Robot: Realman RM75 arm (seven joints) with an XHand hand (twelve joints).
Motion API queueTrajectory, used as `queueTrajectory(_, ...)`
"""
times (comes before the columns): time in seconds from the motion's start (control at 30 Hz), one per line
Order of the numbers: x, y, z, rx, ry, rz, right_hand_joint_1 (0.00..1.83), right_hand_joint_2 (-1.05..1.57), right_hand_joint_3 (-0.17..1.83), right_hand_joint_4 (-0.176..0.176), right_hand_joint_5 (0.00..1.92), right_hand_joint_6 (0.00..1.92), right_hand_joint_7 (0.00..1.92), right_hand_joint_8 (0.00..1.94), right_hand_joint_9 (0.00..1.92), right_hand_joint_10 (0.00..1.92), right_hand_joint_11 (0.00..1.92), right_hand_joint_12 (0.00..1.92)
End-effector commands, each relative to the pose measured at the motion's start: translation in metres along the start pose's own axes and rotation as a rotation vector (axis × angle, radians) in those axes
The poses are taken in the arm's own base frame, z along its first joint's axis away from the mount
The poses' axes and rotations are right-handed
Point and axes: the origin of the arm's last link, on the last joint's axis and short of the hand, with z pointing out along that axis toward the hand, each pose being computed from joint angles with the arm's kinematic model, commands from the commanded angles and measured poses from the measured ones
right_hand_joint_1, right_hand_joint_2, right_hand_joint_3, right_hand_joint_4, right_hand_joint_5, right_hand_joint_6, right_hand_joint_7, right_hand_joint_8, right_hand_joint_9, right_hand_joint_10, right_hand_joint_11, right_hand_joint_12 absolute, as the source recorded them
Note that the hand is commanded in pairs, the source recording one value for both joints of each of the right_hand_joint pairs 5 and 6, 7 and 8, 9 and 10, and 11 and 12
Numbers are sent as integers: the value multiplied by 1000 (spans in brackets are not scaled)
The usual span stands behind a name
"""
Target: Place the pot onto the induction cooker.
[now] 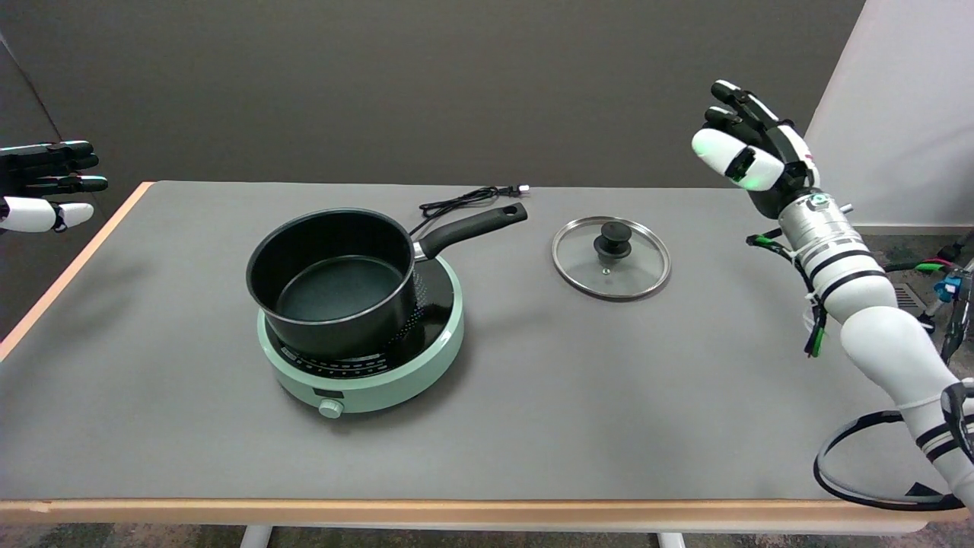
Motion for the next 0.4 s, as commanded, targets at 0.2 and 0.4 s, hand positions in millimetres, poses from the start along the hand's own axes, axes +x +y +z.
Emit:
queueTrajectory(0.2, 9, 15, 6, -48, 70, 438, 957, -82, 978, 3, 224, 224, 224, 224, 224, 224, 224, 224)
queueTrajectory(0.4, 12, 16, 9, -57, 64, 369, 974, -121, 978, -2, 200, 200, 200, 200, 200, 200, 200, 200)
